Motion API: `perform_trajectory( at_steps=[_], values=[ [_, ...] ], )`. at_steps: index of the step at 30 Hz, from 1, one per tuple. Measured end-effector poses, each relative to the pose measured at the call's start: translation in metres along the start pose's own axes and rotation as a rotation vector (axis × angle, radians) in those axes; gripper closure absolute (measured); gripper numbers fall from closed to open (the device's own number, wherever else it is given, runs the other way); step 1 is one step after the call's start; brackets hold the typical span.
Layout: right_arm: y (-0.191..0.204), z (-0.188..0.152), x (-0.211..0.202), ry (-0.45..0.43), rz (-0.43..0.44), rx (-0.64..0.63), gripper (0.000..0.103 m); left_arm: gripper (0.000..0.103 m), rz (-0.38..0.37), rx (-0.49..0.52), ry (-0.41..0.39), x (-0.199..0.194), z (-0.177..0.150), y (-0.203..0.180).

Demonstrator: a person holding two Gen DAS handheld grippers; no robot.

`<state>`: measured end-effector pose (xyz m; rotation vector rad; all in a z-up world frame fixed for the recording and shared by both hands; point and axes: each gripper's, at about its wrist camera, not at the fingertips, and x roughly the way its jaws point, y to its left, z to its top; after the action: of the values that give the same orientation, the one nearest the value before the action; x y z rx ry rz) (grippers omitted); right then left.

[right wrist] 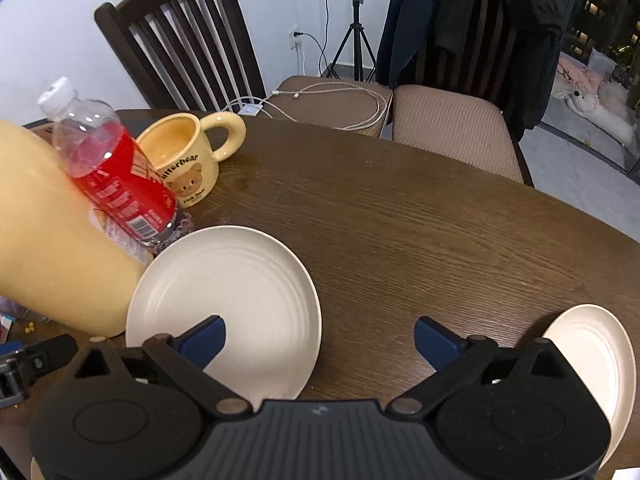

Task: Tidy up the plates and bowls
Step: 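Move both open grippers past the bowls toward the cream plate beside the yellow thermos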

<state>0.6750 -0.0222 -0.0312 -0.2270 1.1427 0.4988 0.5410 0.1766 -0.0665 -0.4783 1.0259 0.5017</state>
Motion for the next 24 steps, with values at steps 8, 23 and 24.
perform_trajectory(
  at_steps=[8,23,24],
  values=[
    [-0.003,0.001,0.033,0.042,0.003,0.005,0.005,0.001,0.017,-0.011,0.037,0.030,0.000,-0.002],
    [-0.009,0.000,0.075,0.088,0.044,0.013,0.033,0.019,0.021,-0.020,0.101,0.069,-0.003,-0.001],
    [-0.009,0.000,0.077,0.090,0.047,0.016,0.035,0.023,0.025,-0.020,0.105,0.070,-0.004,-0.001]
  ],
)
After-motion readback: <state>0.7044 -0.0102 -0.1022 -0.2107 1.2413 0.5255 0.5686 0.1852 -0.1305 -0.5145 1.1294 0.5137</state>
